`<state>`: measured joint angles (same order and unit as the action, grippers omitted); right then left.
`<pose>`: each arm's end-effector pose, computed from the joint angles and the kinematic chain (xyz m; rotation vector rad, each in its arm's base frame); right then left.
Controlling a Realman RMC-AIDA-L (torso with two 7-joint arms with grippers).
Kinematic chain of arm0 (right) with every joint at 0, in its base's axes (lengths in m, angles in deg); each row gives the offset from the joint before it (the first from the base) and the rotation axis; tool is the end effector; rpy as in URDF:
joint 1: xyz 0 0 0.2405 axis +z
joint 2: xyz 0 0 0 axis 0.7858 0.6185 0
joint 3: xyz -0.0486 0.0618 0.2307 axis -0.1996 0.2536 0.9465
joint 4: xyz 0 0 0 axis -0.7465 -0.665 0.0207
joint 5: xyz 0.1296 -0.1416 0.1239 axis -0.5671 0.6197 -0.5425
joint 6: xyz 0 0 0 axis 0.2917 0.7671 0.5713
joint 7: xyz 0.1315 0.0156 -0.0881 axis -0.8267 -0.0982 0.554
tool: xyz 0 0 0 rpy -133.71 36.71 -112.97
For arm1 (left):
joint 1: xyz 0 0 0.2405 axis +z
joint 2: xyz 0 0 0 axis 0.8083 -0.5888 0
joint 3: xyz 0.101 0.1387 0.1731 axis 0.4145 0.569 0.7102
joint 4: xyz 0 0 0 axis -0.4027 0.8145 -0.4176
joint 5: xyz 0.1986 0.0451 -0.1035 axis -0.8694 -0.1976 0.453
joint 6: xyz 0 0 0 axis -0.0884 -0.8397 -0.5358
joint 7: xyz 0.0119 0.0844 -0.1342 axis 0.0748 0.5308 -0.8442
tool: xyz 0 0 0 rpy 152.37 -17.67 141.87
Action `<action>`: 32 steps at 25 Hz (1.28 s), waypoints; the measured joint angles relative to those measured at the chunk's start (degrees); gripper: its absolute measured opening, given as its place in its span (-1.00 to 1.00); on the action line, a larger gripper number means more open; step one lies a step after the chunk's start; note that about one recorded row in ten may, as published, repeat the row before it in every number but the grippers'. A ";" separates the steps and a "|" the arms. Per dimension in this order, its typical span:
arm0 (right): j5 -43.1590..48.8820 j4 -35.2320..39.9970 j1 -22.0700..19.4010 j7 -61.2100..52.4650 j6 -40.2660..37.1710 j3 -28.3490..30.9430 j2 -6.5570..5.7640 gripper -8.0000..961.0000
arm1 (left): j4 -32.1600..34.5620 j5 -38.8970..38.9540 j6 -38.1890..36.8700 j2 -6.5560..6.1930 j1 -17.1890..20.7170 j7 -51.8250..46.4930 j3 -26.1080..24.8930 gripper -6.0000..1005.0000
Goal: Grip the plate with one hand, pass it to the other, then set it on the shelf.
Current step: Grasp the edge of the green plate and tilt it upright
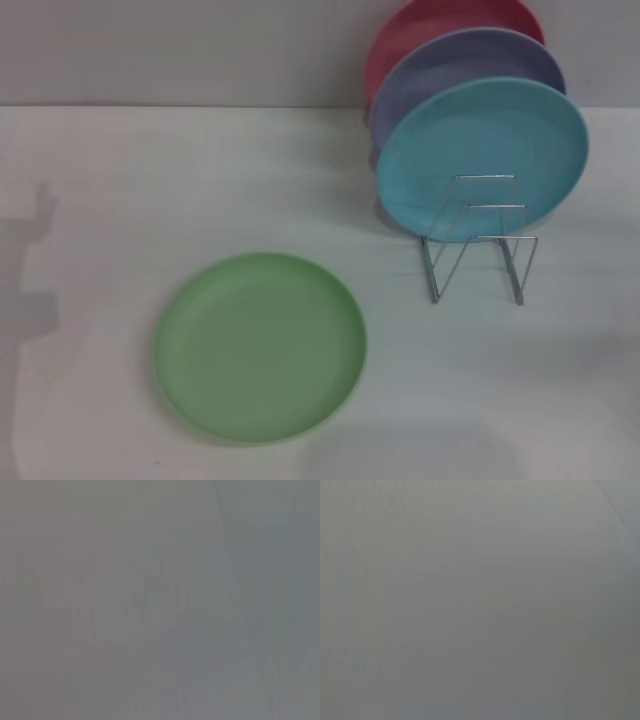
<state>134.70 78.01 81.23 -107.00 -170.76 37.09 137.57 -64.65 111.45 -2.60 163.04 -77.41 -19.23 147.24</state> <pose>0.3560 0.3335 0.1052 -0.9397 0.4457 0.9410 -0.3470 0.3714 0.0223 -1.3884 -0.4009 -0.3782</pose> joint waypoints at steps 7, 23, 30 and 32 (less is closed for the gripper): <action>0.00 -0.07 0.00 -0.03 0.00 0.00 0.00 0.54 | 0.48 0.21 0.16 0.21 0.02 4.97 -0.02 0.72; 0.00 -0.01 0.34 -0.05 -0.60 0.00 -0.32 0.54 | 30.92 0.26 42.97 -0.30 5.12 7.32 -16.63 0.72; 0.00 -0.01 0.43 -0.04 -0.78 0.00 -0.36 0.54 | 46.94 0.35 68.31 -0.36 6.03 7.68 -23.99 0.70; 0.00 -0.04 0.44 -0.04 -0.78 0.00 -0.36 0.54 | 50.87 0.28 77.34 -0.36 5.80 7.79 -27.04 0.69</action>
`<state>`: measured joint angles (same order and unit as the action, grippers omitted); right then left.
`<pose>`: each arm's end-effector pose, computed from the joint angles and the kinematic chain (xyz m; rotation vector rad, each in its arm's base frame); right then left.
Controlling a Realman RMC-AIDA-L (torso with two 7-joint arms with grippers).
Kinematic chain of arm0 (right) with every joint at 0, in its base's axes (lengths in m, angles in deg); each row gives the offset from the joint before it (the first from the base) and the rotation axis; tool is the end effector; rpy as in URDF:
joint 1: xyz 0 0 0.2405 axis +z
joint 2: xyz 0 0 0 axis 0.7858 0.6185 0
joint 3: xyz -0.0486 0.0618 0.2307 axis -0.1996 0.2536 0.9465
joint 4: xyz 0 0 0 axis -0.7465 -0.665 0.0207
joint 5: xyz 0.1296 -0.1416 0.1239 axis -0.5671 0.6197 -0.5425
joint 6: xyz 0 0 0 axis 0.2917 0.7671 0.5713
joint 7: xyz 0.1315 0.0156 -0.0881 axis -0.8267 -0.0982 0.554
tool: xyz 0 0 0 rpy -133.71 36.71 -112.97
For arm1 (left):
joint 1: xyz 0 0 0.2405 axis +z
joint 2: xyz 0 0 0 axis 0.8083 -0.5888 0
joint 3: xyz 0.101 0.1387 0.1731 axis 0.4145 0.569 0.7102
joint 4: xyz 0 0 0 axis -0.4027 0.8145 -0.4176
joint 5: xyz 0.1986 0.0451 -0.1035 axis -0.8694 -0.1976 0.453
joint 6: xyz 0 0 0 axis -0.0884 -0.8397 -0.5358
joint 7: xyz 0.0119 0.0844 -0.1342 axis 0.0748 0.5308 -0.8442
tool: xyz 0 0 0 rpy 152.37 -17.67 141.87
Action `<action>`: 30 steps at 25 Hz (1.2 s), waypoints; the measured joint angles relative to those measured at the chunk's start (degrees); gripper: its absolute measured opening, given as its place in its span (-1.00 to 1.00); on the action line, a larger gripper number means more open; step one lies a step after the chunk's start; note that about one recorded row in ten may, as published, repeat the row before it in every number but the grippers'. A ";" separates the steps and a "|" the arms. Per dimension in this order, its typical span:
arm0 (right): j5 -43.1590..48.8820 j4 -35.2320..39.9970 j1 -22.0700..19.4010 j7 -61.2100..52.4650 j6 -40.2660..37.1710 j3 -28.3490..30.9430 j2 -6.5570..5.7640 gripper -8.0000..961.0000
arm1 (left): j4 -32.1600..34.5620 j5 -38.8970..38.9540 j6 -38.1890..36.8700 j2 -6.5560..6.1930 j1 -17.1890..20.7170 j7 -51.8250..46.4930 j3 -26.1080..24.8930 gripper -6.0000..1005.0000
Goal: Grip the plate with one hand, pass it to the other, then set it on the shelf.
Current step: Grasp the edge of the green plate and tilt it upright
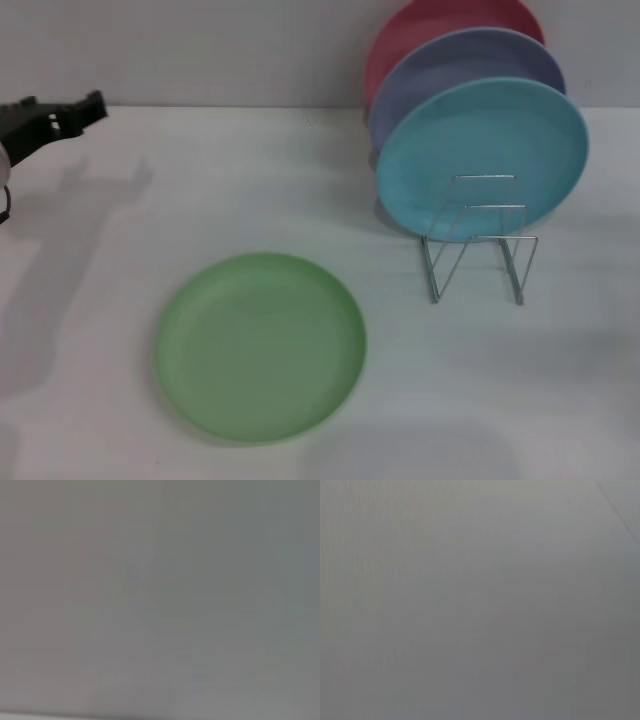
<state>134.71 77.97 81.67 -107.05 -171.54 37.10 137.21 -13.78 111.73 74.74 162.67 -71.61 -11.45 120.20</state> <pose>0.3523 0.3359 0.1091 -0.9390 0.4241 0.9540 -0.2507 0.4363 0.0439 -1.7365 -0.9838 -0.4414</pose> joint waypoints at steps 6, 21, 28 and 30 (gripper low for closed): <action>0.00 0.14 -0.04 0.00 -0.01 0.00 -0.09 0.55 | 9.53 0.22 28.28 0.02 -1.12 1.92 -11.27 0.67; 0.00 0.22 1.21 0.00 -0.10 0.00 -1.68 0.54 | 11.71 -8.27 69.91 0.22 -7.66 -7.05 -21.63 0.60; 0.00 0.36 1.65 0.00 -0.10 0.00 -2.25 0.54 | 11.58 -11.67 71.33 0.31 -8.82 -14.02 -15.08 0.57; 0.00 0.39 1.66 0.00 -0.10 0.00 -2.50 0.55 | 11.51 -11.91 71.23 0.37 -8.93 -15.75 -13.42 0.56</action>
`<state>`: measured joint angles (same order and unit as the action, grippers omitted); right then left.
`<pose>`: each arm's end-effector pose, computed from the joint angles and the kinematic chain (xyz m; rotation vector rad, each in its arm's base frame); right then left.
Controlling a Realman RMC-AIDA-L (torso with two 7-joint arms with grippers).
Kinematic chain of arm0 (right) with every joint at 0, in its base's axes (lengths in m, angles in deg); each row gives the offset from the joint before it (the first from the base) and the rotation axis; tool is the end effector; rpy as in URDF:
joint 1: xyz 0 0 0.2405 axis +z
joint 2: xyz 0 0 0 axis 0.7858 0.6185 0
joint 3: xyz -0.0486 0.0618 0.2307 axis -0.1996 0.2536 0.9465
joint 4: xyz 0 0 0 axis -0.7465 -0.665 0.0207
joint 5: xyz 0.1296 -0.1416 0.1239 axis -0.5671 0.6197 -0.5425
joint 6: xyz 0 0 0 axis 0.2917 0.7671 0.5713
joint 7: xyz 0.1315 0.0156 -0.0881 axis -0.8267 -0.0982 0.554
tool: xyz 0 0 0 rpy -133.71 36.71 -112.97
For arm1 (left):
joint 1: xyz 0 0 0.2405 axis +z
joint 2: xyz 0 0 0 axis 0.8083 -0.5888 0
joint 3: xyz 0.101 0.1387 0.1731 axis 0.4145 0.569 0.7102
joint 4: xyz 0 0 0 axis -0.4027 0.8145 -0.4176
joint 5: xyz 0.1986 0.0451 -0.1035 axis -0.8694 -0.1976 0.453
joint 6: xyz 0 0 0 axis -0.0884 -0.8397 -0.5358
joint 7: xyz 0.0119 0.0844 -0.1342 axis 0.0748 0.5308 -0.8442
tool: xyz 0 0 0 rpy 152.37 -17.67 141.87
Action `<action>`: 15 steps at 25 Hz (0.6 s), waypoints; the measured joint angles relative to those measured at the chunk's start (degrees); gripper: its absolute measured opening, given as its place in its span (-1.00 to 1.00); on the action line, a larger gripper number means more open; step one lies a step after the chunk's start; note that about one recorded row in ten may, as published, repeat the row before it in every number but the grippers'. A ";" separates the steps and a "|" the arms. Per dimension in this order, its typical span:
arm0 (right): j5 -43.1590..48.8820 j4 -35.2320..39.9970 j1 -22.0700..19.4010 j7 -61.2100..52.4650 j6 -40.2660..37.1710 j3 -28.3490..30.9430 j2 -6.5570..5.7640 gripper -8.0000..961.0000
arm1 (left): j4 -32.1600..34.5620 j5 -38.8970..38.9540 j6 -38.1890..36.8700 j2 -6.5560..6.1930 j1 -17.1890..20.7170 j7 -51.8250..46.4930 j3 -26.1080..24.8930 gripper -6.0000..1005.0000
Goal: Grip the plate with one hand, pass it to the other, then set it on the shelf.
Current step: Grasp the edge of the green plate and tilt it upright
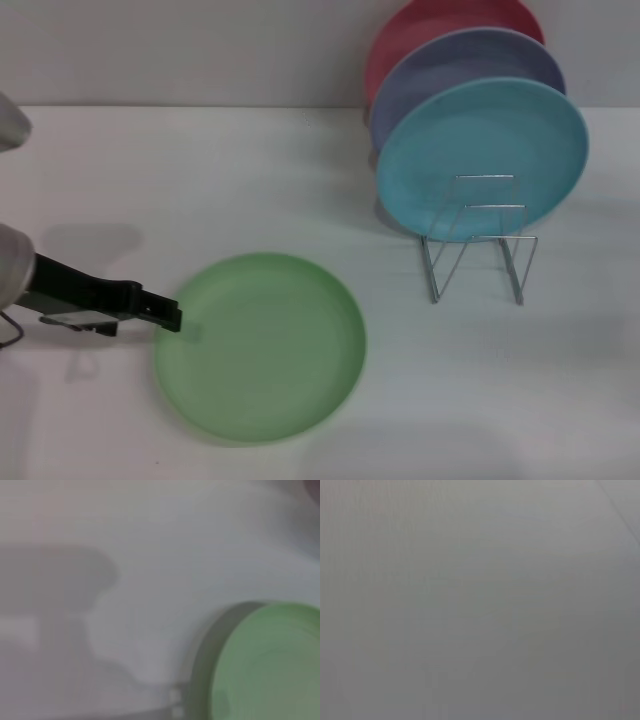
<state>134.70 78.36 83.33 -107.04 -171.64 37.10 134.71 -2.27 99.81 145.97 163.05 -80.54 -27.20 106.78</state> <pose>0.3477 0.3479 0.1311 -0.9435 0.3633 0.9586 -0.2207 0.3564 0.0274 -2.1355 -1.6663 0.1947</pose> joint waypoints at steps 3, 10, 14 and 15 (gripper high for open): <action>-0.04 0.02 0.03 0.00 0.01 0.02 -0.34 0.55 | -0.22 -0.06 -0.45 0.01 -0.24 -2.14 1.92 0.55; -0.61 0.03 0.18 0.00 0.01 0.09 -1.03 0.55 | -2.63 -0.20 -2.76 0.00 -1.00 -4.11 4.33 0.52; -0.70 0.09 0.17 0.00 0.02 0.09 -1.13 0.55 | -4.59 -1.28 -3.97 -0.01 -1.64 -4.30 4.80 0.50; -0.70 0.09 0.17 0.00 0.02 0.09 -1.13 0.55 | -4.90 -1.49 -4.05 -0.01 -1.78 -4.30 4.81 0.49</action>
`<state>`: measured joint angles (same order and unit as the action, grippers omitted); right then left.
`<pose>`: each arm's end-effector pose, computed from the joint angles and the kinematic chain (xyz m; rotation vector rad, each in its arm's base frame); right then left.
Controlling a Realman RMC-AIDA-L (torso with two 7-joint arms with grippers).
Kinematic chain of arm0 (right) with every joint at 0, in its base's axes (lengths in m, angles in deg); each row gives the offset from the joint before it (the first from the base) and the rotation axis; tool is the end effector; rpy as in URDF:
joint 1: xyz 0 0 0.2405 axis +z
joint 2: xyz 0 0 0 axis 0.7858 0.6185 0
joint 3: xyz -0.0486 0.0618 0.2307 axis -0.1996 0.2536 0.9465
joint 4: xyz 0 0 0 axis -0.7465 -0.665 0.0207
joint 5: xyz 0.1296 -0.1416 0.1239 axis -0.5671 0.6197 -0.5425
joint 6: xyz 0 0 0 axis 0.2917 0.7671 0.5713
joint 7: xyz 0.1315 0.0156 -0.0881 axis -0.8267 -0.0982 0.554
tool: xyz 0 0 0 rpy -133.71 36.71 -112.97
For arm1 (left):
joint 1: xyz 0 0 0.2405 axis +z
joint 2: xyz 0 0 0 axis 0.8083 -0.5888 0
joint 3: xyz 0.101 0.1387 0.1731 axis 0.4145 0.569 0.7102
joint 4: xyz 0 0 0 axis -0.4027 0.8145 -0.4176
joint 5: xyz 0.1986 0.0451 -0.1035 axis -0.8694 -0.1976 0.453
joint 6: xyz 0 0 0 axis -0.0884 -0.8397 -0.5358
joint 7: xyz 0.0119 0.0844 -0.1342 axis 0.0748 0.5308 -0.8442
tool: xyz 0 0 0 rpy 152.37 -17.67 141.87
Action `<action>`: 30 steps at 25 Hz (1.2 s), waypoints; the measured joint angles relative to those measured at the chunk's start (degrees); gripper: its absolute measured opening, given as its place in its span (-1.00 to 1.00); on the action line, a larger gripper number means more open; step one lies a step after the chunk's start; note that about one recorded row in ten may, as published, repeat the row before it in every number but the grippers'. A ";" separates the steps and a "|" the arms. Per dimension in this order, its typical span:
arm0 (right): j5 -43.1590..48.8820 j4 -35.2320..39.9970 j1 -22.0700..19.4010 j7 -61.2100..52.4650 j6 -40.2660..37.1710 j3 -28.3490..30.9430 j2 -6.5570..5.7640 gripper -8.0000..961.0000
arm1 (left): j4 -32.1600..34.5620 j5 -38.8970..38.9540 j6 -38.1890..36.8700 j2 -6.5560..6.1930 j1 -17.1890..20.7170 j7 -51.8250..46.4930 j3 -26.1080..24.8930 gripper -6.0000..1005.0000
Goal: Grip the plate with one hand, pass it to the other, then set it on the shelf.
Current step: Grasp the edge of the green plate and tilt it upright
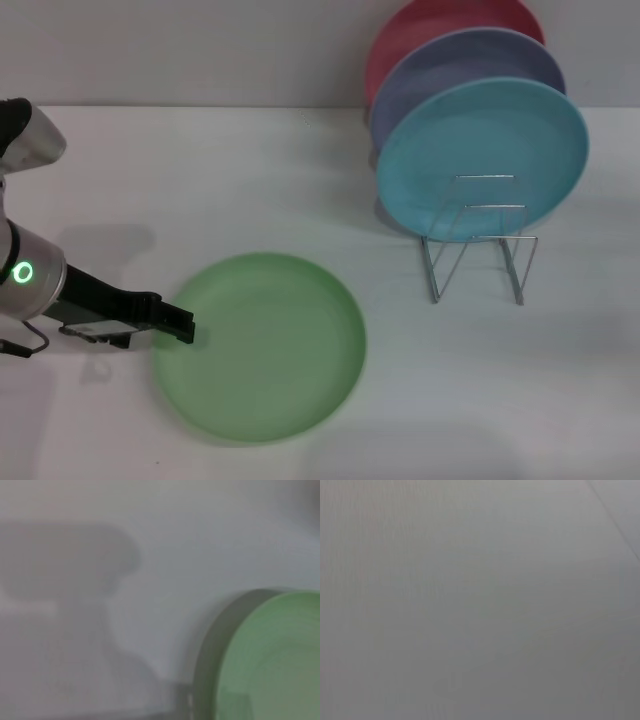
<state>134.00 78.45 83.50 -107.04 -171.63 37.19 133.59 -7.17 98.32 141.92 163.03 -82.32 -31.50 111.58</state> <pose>0.3499 0.3490 0.1422 -0.9283 0.3444 0.9517 -0.2234 0.3613 0.0032 -2.0960 -1.6982 0.2559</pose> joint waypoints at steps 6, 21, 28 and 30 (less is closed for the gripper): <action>-0.01 0.02 -0.47 0.00 -0.73 0.00 -0.06 0.54 | -1.81 -1.09 -0.65 0.07 -0.79 0.29 0.20 0.47; -0.01 0.02 -0.64 0.00 -1.32 0.00 -0.06 0.55 | -2.35 -1.10 -1.44 0.19 -0.78 0.36 2.22 0.40; -0.01 0.02 -0.70 -0.01 -1.33 0.00 -0.02 0.55 | -3.47 -1.10 -2.04 0.14 -1.21 0.47 3.61 0.24; -0.01 0.02 -0.70 -0.02 -1.33 0.00 -0.01 0.54 | -3.62 -1.11 -2.04 0.14 -1.34 0.50 3.66 0.10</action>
<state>134.00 78.48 82.80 -107.06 -172.96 37.19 133.57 -10.79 97.21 139.88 163.17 -83.66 -31.00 115.25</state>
